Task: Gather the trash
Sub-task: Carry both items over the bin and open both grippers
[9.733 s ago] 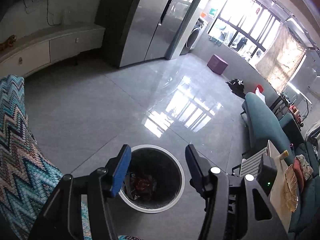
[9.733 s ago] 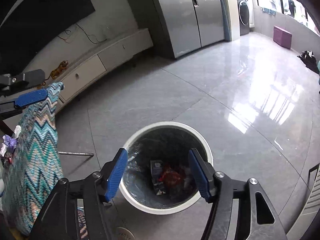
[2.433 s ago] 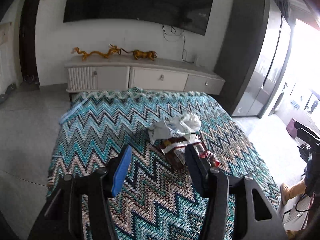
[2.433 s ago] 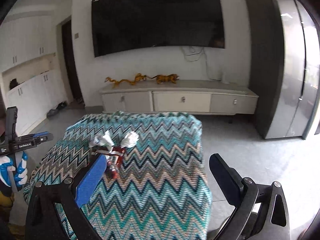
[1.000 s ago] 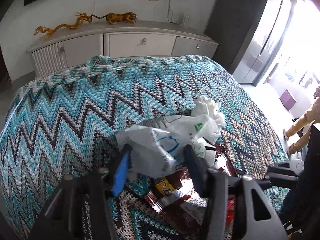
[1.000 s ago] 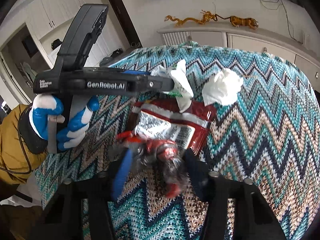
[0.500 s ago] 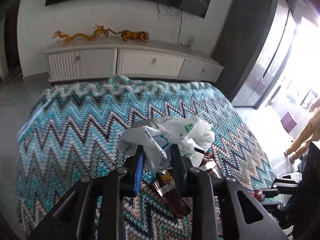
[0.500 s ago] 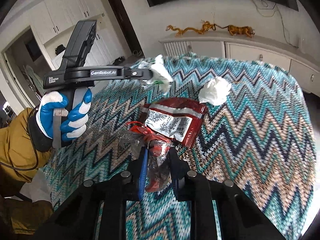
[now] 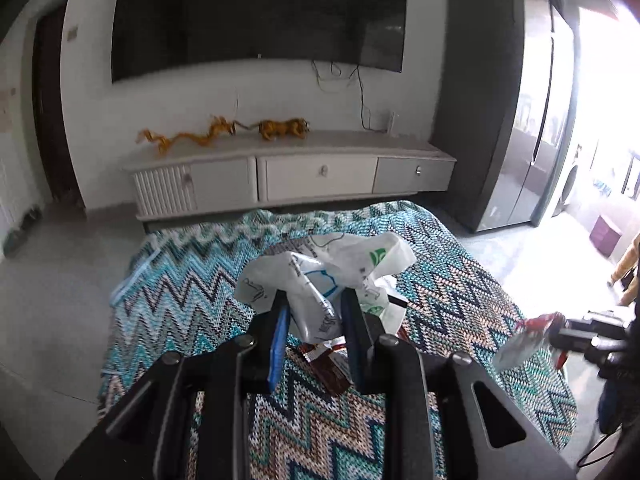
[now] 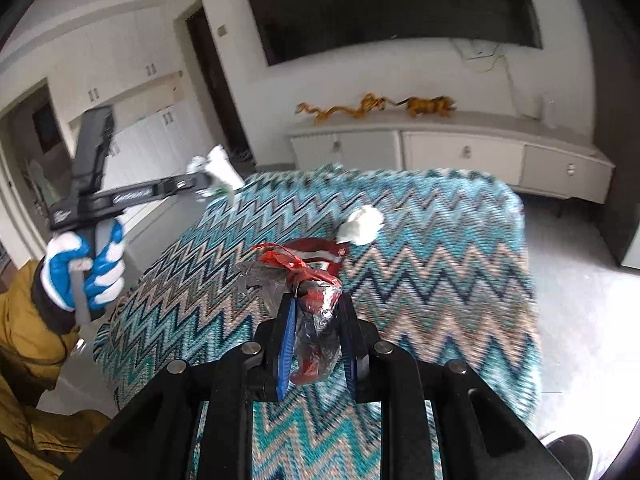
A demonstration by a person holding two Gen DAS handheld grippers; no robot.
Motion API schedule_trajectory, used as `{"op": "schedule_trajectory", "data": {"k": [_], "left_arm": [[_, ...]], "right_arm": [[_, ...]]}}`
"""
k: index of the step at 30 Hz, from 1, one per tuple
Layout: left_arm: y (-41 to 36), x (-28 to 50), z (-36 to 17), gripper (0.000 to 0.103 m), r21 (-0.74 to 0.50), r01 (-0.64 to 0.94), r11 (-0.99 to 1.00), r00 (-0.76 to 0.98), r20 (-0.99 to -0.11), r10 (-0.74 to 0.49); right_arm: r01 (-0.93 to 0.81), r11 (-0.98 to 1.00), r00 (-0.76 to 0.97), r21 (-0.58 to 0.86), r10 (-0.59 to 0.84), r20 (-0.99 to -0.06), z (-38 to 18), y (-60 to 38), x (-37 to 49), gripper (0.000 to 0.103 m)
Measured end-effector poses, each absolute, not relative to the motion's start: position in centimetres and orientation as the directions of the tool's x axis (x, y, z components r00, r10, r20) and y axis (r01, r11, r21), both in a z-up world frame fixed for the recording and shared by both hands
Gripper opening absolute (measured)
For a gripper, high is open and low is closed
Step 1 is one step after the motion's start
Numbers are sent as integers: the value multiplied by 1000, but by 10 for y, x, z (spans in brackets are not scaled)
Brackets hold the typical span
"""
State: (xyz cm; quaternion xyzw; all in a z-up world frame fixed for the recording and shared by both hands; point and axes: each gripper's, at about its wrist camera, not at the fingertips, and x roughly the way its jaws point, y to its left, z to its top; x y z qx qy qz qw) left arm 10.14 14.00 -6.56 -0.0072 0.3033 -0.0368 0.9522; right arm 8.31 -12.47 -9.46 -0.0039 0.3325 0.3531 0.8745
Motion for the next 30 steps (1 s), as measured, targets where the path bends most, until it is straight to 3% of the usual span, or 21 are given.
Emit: {"op": "schedule_trajectory", "data": {"k": [12,30], "left_arm": [[74,42,-43,24,137,48,989,873,-487,26],[-15,37,-22,24,247,163,955,899,-436,-41]], "right_arm": [[-509,840,691,190,530,-491,-56,-186,47,20],[-322,918,833,231,391,-391,-40,-301,13,20]]}}
